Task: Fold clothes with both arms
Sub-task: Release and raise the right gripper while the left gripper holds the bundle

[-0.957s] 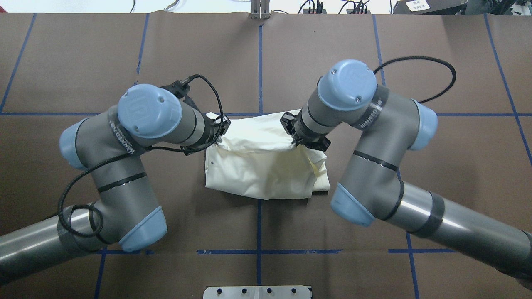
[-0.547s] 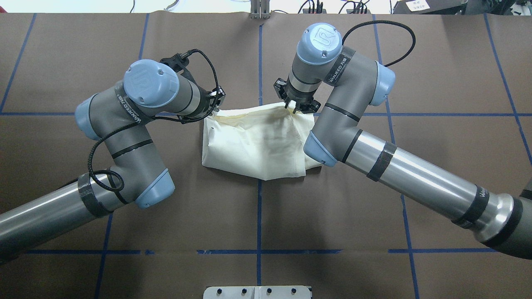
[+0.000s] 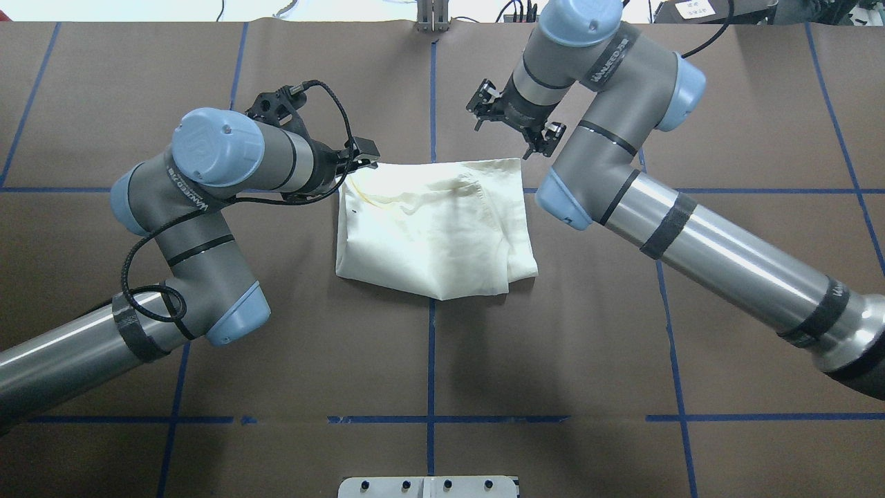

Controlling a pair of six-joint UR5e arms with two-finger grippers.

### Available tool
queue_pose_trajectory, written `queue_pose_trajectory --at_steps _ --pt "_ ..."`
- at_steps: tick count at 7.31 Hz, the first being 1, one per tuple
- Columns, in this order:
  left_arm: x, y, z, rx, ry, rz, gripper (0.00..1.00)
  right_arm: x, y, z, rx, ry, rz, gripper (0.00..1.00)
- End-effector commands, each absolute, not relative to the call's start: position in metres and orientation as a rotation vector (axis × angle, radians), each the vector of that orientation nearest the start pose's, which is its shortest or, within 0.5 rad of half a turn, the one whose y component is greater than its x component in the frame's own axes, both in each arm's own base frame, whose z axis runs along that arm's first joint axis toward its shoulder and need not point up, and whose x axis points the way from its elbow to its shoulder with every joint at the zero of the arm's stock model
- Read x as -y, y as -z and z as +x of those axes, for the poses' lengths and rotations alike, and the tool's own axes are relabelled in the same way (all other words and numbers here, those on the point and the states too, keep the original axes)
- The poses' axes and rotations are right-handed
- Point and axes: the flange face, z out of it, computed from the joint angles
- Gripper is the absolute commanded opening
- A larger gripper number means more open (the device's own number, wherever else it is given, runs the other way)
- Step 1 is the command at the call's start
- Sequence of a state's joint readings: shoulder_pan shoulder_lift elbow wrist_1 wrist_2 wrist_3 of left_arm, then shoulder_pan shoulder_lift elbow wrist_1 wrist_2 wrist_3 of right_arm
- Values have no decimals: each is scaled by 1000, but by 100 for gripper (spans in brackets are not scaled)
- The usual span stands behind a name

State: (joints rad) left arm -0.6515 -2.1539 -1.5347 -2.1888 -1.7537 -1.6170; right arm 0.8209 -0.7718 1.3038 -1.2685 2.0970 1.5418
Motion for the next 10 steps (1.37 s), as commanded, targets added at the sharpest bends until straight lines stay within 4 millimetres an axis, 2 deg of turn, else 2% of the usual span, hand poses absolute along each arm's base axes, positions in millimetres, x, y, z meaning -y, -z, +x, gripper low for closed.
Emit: queue_pose_trajectory --at_steps 1,2,3,4,7,8,10 --pt "490 -265 499 -1245 511 150 100 615 -275 -395 978 -465 -54 100" --pt "474 -262 511 -1287 484 137 100 618 -298 -360 975 -441 -37 100" --pt "469 -265 515 -1306 448 106 100 624 -312 -332 978 -424 -33 100" --pt "460 -263 519 -1317 386 31 100 627 -313 -325 980 -423 -29 100" --pt "446 -272 536 -1292 325 22 100 627 -309 -324 984 -423 -25 100" --pt "448 -279 539 -1273 285 50 100 627 -308 -322 985 -424 -24 100" --pt "449 -276 537 -1286 278 61 100 627 -307 -322 985 -424 -24 100"
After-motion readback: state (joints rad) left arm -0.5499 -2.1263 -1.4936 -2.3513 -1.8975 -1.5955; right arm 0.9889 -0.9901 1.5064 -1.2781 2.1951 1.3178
